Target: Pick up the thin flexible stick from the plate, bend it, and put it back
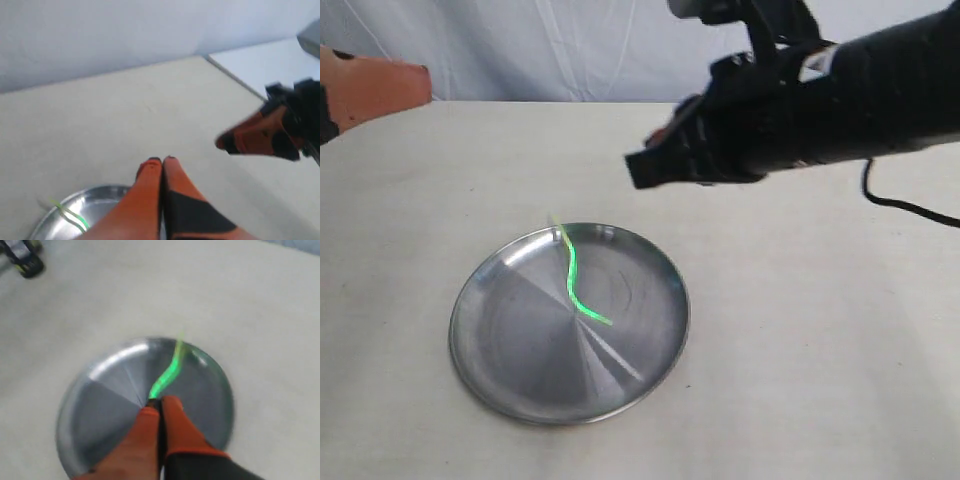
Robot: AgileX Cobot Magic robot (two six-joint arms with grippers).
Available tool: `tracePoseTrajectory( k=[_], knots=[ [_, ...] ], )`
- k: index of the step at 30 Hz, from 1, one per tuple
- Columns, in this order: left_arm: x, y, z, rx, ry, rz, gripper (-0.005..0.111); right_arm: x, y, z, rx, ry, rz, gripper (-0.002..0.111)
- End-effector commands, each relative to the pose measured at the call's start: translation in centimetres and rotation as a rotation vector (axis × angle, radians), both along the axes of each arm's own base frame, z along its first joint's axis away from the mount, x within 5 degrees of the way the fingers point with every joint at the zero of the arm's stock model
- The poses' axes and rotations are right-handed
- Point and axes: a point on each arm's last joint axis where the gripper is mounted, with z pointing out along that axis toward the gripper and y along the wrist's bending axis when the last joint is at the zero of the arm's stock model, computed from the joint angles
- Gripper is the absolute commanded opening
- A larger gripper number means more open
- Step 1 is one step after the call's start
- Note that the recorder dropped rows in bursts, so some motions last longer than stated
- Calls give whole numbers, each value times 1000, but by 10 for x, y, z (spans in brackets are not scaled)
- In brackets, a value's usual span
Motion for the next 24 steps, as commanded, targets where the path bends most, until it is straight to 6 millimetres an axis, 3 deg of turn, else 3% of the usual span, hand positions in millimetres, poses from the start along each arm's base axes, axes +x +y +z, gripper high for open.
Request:
tracePoseTrajectory(
  k=[1, 6, 10, 21, 24],
  knots=[
    [-30, 13, -5, -67, -125, 213, 0, -14, -40, -10, -165, 64, -165, -1],
    [-54, 15, -23, -55, -153, 252, 0, -32, -56, -7, -98, 33, -237, -1],
    [-63, 7, -33, -47, -106, 157, 0, -37, -60, -2, -79, 13, -238, -1],
    [-64, 5, -36, -3, -97, 122, 0, -38, -59, 0, -66, 4, -237, -1],
    [-65, 5, -36, -4, -96, 120, 0, -43, -64, 8, -40, -25, -238, -1]
  ],
)
